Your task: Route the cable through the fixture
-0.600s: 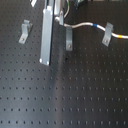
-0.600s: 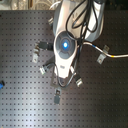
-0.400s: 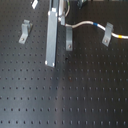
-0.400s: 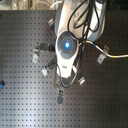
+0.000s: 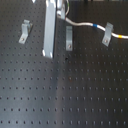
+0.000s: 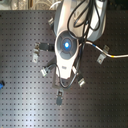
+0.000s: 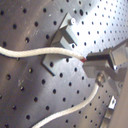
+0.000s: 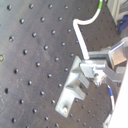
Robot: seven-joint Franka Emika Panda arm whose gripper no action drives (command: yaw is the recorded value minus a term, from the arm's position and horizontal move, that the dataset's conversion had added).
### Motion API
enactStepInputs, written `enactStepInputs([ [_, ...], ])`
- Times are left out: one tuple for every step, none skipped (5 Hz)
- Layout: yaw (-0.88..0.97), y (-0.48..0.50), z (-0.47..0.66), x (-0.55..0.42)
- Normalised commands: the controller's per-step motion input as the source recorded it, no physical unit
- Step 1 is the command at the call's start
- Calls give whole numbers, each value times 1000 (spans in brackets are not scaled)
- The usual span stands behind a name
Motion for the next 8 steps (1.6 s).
enactStepInputs([
  [134,44,-115,85],
  [489,223,3,141],
  [471,280,3,164],
  [309,233,23,124],
  [86,306,468,-48],
  [0,110,281,25],
  [0,0,13,0],
  [-6,-279,285,-169],
])
